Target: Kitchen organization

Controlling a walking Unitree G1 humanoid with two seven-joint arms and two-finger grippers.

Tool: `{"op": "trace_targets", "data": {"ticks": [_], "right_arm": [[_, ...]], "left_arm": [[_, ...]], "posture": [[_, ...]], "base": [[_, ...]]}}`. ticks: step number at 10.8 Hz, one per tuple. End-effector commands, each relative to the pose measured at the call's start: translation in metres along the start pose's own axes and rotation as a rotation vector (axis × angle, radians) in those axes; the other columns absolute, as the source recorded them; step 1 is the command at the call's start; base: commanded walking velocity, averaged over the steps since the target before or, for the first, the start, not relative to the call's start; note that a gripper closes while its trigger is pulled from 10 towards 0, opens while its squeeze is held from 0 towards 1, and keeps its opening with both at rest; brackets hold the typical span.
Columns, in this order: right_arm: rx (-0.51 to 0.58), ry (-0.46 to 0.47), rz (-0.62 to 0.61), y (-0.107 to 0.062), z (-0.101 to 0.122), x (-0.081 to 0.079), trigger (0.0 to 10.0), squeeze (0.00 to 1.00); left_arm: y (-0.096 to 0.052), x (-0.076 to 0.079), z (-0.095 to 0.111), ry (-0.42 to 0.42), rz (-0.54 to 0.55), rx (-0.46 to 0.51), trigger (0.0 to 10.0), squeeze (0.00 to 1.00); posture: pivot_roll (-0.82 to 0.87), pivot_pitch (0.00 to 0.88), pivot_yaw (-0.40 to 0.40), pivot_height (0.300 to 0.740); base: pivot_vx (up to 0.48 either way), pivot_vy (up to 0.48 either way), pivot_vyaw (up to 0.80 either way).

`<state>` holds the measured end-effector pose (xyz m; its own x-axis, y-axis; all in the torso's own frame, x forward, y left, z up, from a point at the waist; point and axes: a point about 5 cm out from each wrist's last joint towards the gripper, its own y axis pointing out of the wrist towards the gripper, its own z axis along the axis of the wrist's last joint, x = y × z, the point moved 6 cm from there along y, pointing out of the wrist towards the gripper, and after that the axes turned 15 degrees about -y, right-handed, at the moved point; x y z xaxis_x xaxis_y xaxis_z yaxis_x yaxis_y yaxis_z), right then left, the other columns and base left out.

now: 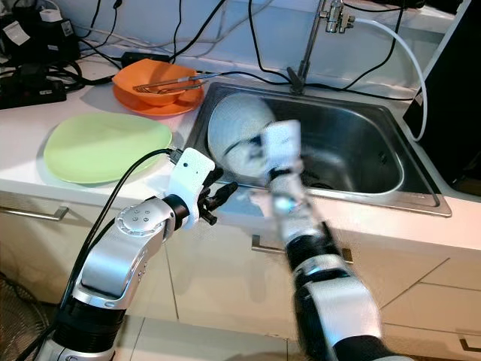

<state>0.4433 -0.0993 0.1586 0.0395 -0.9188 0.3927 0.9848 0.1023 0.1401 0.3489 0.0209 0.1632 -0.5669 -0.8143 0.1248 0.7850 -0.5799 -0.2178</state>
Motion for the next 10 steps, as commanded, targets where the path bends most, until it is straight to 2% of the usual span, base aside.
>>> {"op": "trace_targets", "data": {"ticks": [1,7,8,9,10], "right_arm": [[0.004,-0.006,-0.008,0.002,0.001,0.006,10.0,0.0],[-0.006,0.004,0.0,0.0,-0.002,0.004,10.0,0.0],[0.0,0.018,0.008,-0.001,-0.002,0.0,10.0,0.0],[0.021,0.052,0.01,-0.001,0.003,-0.002,10.0,0.0],[0.054,0.092,0.025,-0.001,0.012,-0.007,10.0,0.0]], "left_arm": [[0.0,0.004,0.004,0.001,-0.011,0.009,10.0,0.0],[0.0,0.001,0.005,0.011,-0.002,0.015,10.0,0.0],[0.0,-0.002,0.007,0.013,0.013,0.041,10.0,0.0],[0.001,-0.008,0.01,0.022,0.042,0.07,10.0,0.0],[-0.001,-0.022,0.015,0.091,0.126,0.105,10.0,0.0]], "posture": [[0.29,0.016,-0.087,0.74],[0.29,0.017,-0.088,0.74],[0.29,0.018,-0.087,0.74],[0.28,0.02,-0.086,0.74],[0.28,0.02,-0.085,0.74]], "base": [[0.0,0.0,0.0],[0.0,0.0,0.0],[0.0,0.0,0.0],[0.0,0.0,0.0],[0.0,0.0,0.0]]}}
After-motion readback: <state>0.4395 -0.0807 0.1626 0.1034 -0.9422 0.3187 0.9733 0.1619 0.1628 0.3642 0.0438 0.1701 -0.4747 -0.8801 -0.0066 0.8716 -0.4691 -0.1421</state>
